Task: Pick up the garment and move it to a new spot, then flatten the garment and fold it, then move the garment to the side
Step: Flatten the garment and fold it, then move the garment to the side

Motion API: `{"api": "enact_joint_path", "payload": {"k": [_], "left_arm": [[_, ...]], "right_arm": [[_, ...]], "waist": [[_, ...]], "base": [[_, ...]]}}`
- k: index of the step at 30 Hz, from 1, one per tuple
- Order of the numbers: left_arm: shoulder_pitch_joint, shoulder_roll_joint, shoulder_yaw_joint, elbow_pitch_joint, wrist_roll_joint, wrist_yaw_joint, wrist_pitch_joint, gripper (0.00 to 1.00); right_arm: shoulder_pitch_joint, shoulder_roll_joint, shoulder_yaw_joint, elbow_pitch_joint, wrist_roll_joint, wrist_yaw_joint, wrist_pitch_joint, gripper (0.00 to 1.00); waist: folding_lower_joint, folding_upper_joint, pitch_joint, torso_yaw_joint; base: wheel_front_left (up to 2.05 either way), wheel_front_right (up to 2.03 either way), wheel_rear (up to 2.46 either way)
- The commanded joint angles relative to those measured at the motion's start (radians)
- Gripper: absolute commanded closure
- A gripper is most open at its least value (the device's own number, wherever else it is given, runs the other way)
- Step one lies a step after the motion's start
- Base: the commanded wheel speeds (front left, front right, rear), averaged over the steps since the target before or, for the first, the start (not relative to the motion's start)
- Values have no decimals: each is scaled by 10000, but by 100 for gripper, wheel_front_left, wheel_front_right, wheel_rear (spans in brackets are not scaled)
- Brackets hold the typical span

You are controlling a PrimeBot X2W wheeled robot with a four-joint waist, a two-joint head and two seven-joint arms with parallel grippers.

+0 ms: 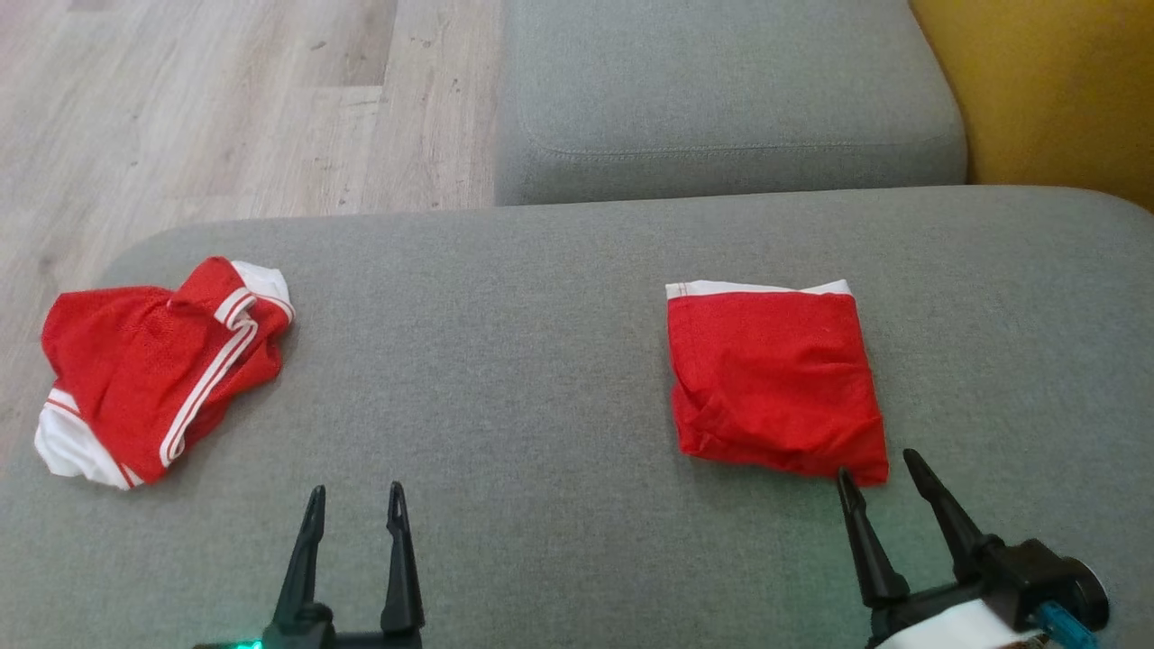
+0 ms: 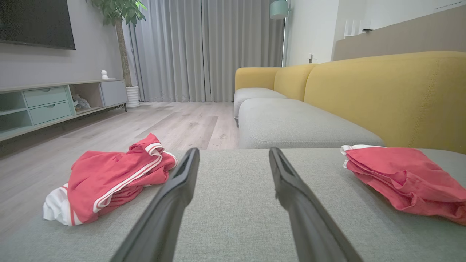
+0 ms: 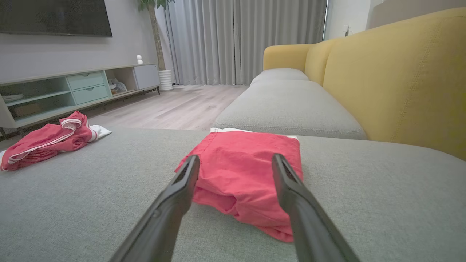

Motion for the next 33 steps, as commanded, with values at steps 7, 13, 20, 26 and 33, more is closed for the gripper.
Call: {"api": "enact_joint_path", "payload": {"k": [7, 13, 20, 26, 33], "left_arm": [[-331, -26, 332, -117, 283, -138, -51, 0], [-303, -26, 293, -1, 336, -176, -51, 0], [-268, -26, 325, 35, 311, -140, -51, 0], [-289, -23, 364, 50, 556, -180, -51, 0], [-382, -15, 329, -143, 862, -201, -51, 0]], "right_arm": [[-199, 93, -132, -393, -18, -7, -110, 0], [-196, 237, -374, -310, -33, -7, -110, 0], [-265, 285, -431, -239, -48, -7, -110, 0], [-318, 336, -489, -267, -48, -7, -110, 0], [-471, 394, -612, -274, -97, -7, -110, 0]], "waist": [[1, -1, 18, 60], [1, -1, 14, 3], [1, -1, 45, -117], [1, -1, 109, -178], [1, -1, 383, -215]], "base": [[0, 0, 0], [0, 0, 0], [0, 0, 0], [0, 0, 0], [0, 0, 0]]}}
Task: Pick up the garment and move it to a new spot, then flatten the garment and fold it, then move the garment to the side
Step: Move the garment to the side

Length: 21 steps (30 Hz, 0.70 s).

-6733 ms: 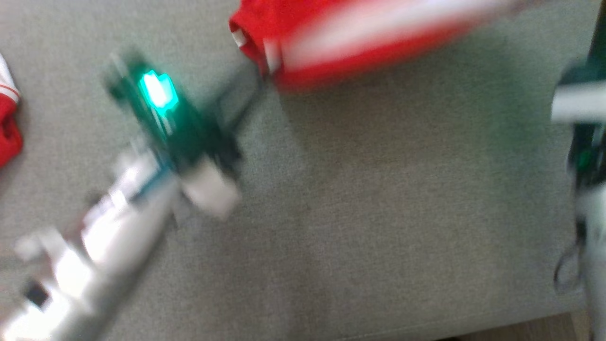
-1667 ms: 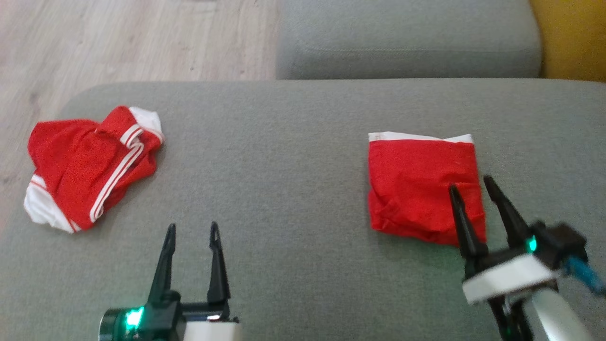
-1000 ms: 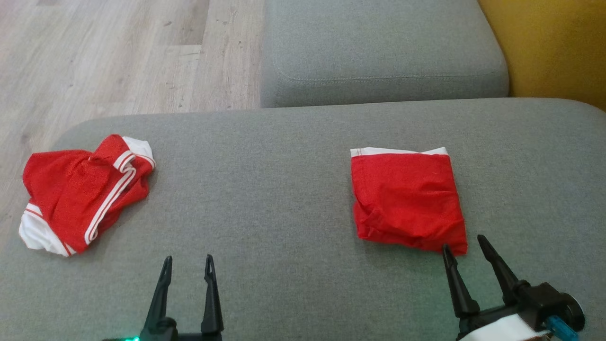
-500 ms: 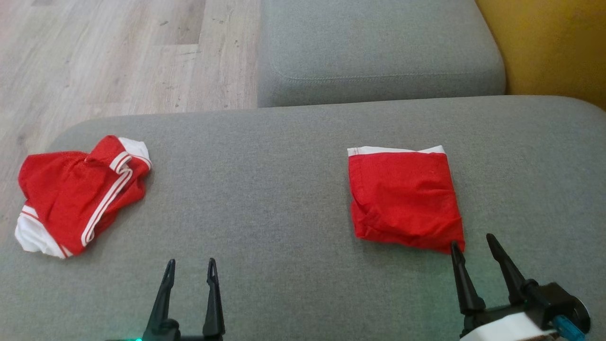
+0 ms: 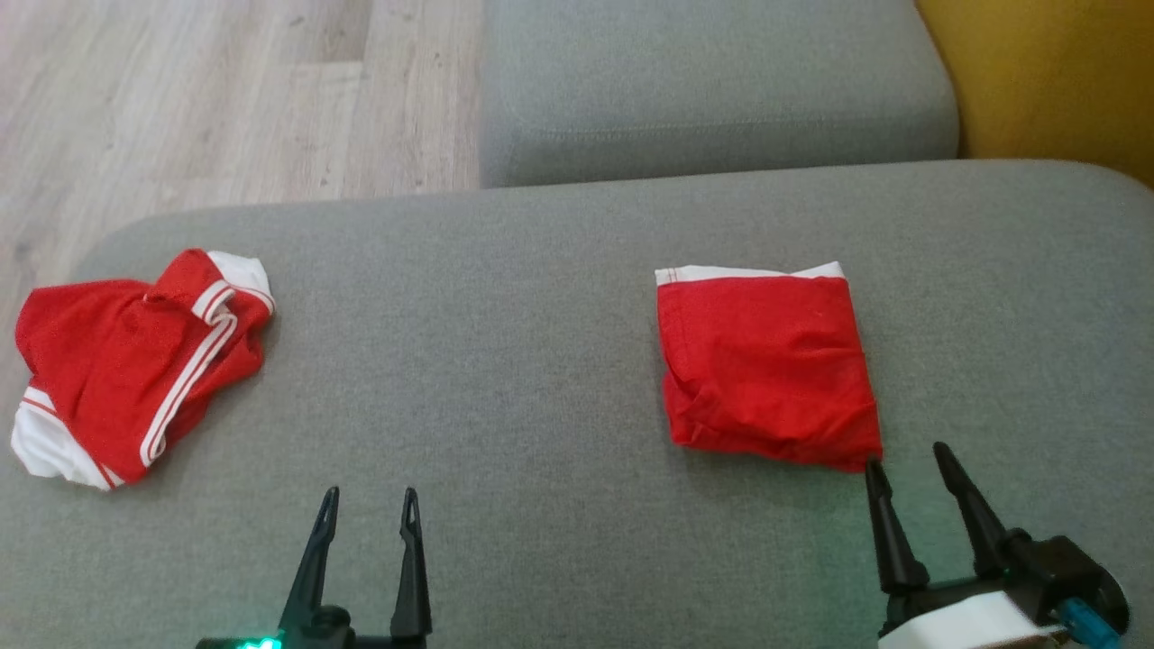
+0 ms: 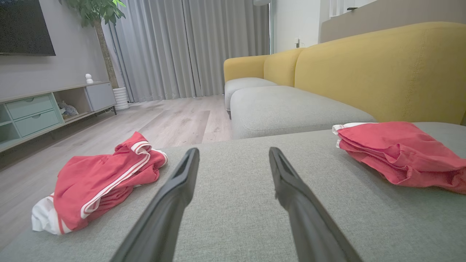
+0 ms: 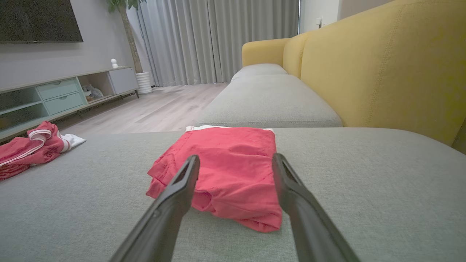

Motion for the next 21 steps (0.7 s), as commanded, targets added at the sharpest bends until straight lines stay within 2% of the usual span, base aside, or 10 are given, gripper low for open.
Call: {"api": "enact_joint_path", "payload": {"k": [1, 11, 16, 21], "left_arm": [[-392, -26, 314, -372, 65, 13, -51, 0], [-854, -31, 153, -524, 110, 65, -51, 0], [-1297, -33, 15, -499, 117, 69, -51, 0], [-1691, -33, -143, -397, 170, -45, -51, 0]], "right_arm": [[-489, -72, 103, -284, -98, -7, -110, 0], [-1576, -137, -407, 483, -150, -7, -110, 0], [-2738, -364, -516, 1605, 194, -7, -110, 0], [-4159, -784, -39, 3240, 590, -7, -6, 0]], "waist": [[0, 0, 113, -3], [0, 0, 1214, 36], [0, 0, 1905, 91], [0, 0, 2441, 86]], "base": [[0, 0, 0], [0, 0, 0], [0, 0, 0], [0, 0, 0]]}}
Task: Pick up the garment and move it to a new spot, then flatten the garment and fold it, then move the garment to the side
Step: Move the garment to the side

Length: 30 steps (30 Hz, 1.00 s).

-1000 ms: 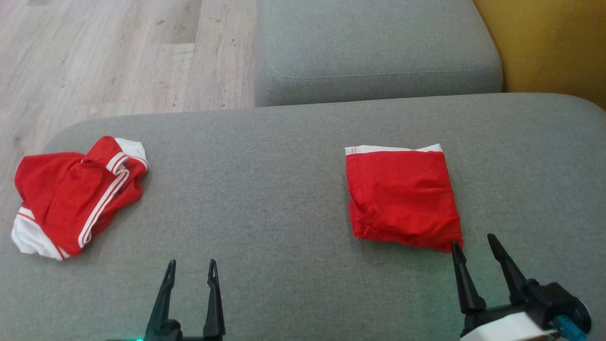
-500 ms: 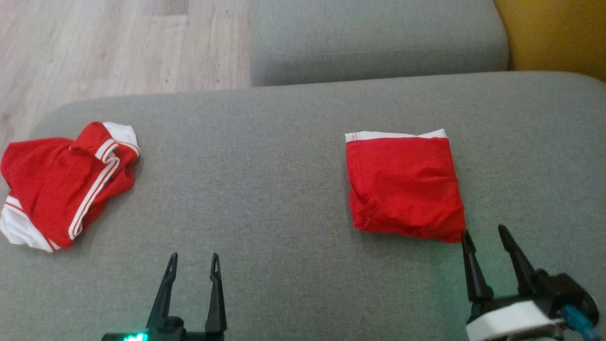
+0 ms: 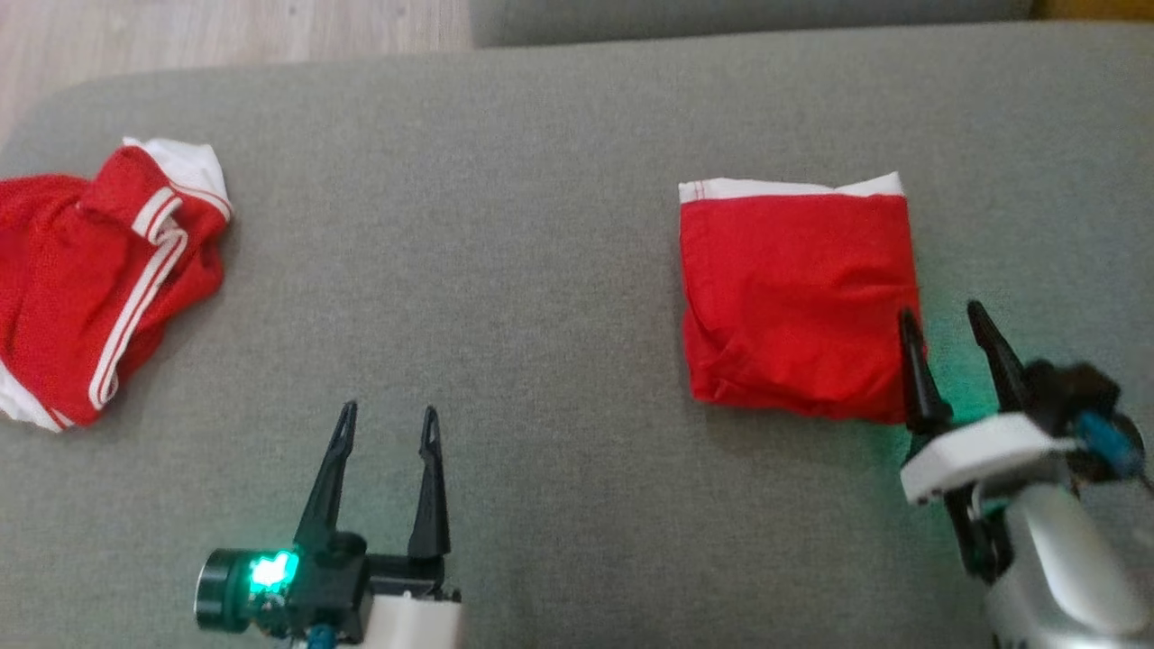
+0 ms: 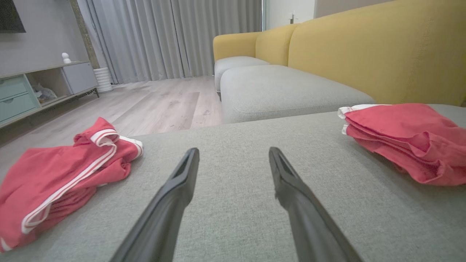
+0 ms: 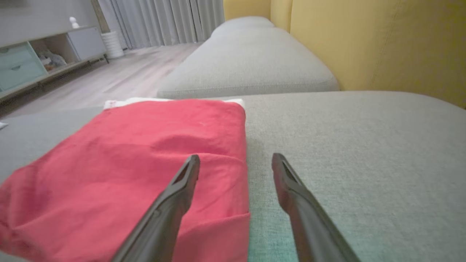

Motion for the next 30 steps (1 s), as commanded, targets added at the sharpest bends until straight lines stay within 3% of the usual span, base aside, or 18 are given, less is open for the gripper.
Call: {"api": "enact_joint_path", "payload": {"k": [1, 8, 9, 10, 11, 19, 30], "left_arm": [[-440, -22, 204, -268, 150, 0, -51, 0], [-868, -23, 21, -89, 122, -31, -51, 0], [-895, -23, -2, -51, 109, -41, -51, 0], [-914, -23, -19, -27, 95, -44, -51, 0], [-927, -23, -36, -9, 83, -47, -51, 0], [-987, 13, 18, 6, 62, -50, -51, 0], [-1844, 300, -251, -96, 323, -422, -51, 0]], "right_arm": [[-492, -258, 388, 105, 147, -7, 99, 0], [-1788, -760, 1309, 1835, 987, -7, 648, 0], [-1894, -775, 1517, 2032, 1149, -7, 712, 18], [-1986, -797, 1747, 2191, 1316, -7, 761, 90], [-2067, -827, 1934, 2314, 1509, -7, 771, 100], [-2651, -1567, 2475, 2484, 2126, -7, 392, 100], [-3782, -4612, 2722, 1930, 2010, -7, 785, 100]], "waist": [[-4, 0, 282, 26], [-4, 0, 715, 82], [-4, 0, 750, 74], [-4, 0, 780, 61], [-4, 0, 804, 43], [-4, 0, 1046, -572], [-4, 0, 2691, -1871]], "base": [[0, 0, 0], [0, 0, 0], [0, 0, 0], [0, 0, 0], [0, 0, 0], [0, 0, 0], [0, 0, 0]]}}
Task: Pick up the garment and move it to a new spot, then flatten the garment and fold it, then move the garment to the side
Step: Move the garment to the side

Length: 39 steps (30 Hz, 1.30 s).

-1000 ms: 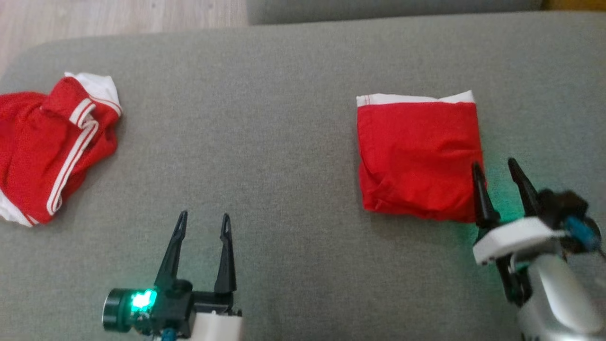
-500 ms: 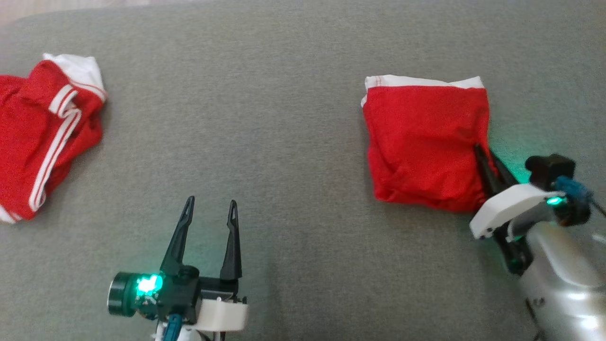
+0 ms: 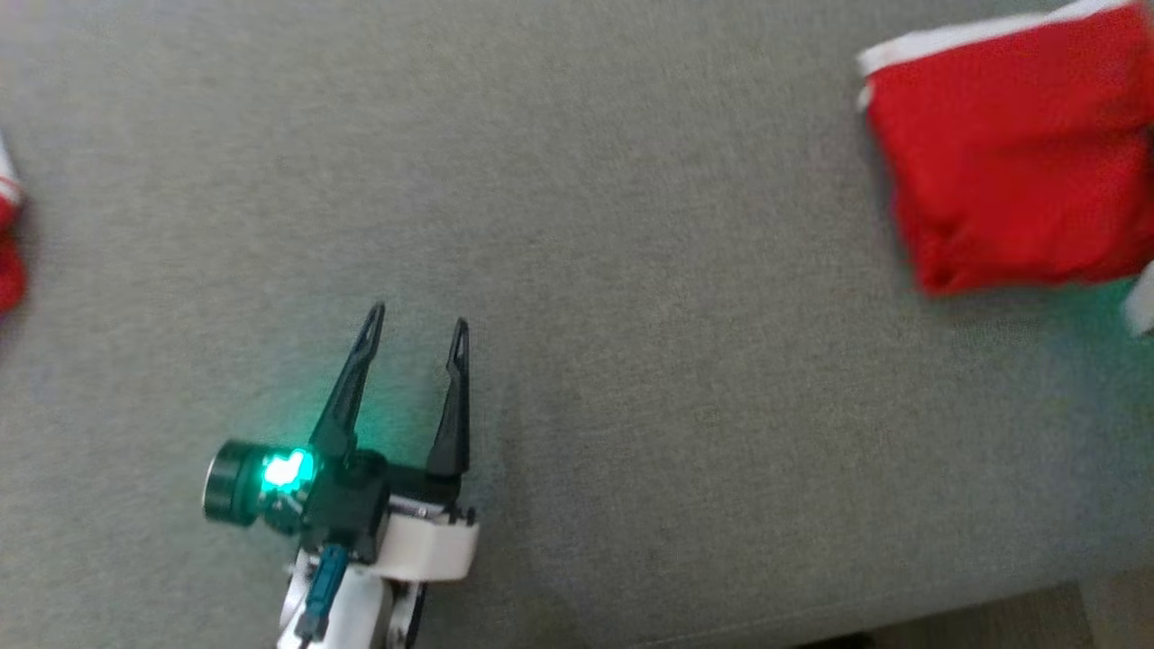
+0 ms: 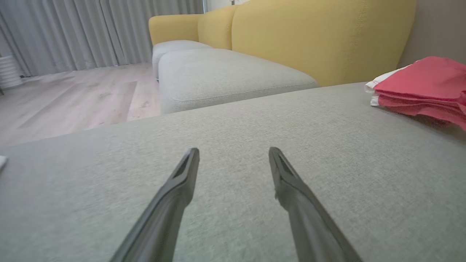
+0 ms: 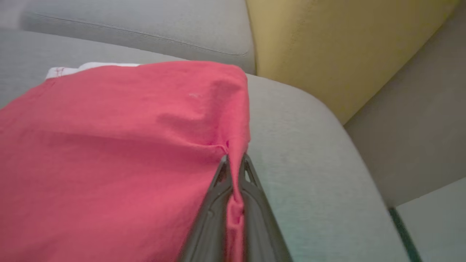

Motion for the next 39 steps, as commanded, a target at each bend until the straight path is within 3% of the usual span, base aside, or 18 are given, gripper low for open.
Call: {"api": "enact_joint_path", "payload": {"k": [1, 6, 11, 12, 14, 15, 16, 20, 25, 29, 30, 39], "left_arm": [[-311, 51, 166, -330, 60, -58, -51, 0], [-730, 37, -41, -278, 67, -105, -51, 0], [-840, 63, -68, -295, 16, -47, -51, 0], [-853, 76, -67, -303, 5, -42, -51, 0], [-891, 90, -62, -301, -13, -24, -51, 0], [-914, 91, -58, -293, -21, -10, -51, 0], [-930, 87, -46, -293, -40, 11, -51, 0], [-919, 55, -39, -275, -111, 76, -51, 0], [-749, 22, -66, -215, -131, 200, -51, 0], [-478, -49, 52, -138, -402, 265, -51, 0], [-478, -49, 52, -138, -402, 265, -51, 0], [459, -217, 600, -6, -1165, 367, -51, 0]], "right_arm": [[-218, -677, -70, -268, -89, -7, 48, 100], [-625, -1638, -995, -478, -703, -7, 255, 100], [-594, -1966, -1921, -795, -1565, -7, 505, 100], [-556, -1988, -2079, -884, -1805, -7, 545, 93], [-486, -1955, -2474, -1028, -2247, -7, 610, 60], [-437, -1902, -2684, -1084, -2472, -7, 645, 24], [-400, -1825, -2944, -1130, -2732, -7, 677, 0], [-163, -1128, -3876, -1525, -3862, -7, 530, 0], [579, 482, -4176, -2261, -4494, -7, 209, 0], [1354, 1795, -3439, -2645, -4275, -7, -145, 0], [1354, 1795, -3439, -2645, -4275, -7, -145, 0], [3060, 4036, -1579, -2256, -2375, -7, -896, 0]], "waist": [[-1, 0, 777, -467], [-1, 0, 1555, -549], [-1, 0, 1826, -460], [-1, 0, 1848, -438], [-1, 0, 1859, -373], [-1, 0, 1831, -331], [-1, 0, 1797, -294], [-1, 0, 1480, -147], [-1, 0, 666, 97], [-1, 0, -164, 331], [-1, 0, -164, 331], [-1, 0, -2311, 1022]], "base": [[0, 0, 0], [0, 0, 0], [0, 0, 0], [0, 0, 0], [0, 0, 0], [0, 0, 0], [0, 0, 0], [0, 0, 0], [0, 0, 0], [0, 0, 0], [0, 0, 0], [0, 0, 0]]}}
